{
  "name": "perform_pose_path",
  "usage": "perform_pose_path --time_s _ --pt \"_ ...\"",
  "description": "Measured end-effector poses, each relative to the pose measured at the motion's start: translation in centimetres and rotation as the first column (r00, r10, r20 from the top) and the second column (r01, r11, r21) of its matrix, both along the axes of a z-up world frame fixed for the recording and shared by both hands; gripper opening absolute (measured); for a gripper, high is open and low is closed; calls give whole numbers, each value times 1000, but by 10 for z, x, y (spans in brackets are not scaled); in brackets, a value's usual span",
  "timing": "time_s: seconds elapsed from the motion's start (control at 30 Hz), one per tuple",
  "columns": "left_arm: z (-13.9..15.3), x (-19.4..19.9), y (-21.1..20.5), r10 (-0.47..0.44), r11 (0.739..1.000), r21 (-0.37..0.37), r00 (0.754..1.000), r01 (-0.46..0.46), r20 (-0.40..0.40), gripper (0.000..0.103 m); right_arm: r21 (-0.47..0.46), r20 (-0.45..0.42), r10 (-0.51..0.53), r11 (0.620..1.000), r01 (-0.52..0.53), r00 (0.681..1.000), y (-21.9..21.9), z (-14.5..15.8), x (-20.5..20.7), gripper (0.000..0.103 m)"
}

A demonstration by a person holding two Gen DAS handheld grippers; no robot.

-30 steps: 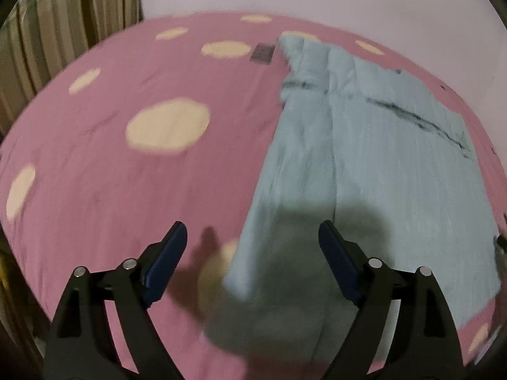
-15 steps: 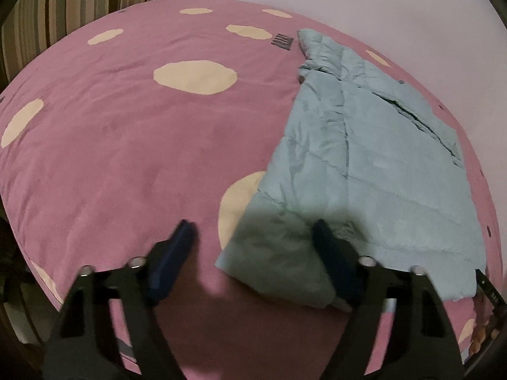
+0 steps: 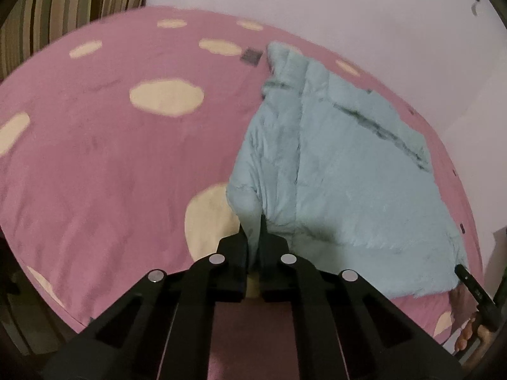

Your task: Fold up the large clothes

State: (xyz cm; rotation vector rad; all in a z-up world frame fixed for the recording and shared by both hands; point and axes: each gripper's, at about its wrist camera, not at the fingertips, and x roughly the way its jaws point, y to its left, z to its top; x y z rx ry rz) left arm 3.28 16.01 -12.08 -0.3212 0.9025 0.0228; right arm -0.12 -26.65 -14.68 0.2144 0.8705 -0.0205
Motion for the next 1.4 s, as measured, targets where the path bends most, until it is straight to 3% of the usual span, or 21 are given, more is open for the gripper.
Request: perform_pose_path --time_s 0.33,0.57,0.87,1.1,1.23,1.4 --pt "63 30 -14 -2 999 41 992 -3 126 4 46 92 -7 999 2 996 -7 43 21 6" --pt "78 96 -18 13 999 45 989 -20 149 4 64 139 -30 998 21 990 -13 71 77 6" --pt "65 208 -22 40 996 71 993 -48 107 4 76 117 -65 995 56 991 -24 73 191 6" --pt "25 290 -34 37 991 129 999 -41 30 4 62 35 -87 994 85 996 -26 40 271 6" --pt "-11 319 -38 32 988 156 999 -25 -43 4 53 -40 -89 994 91 995 -26 9 299 6" --pt "-18 328 -40 19 984 177 999 -12 -33 9 43 -56 -80 996 82 995 -24 -1 307 8"
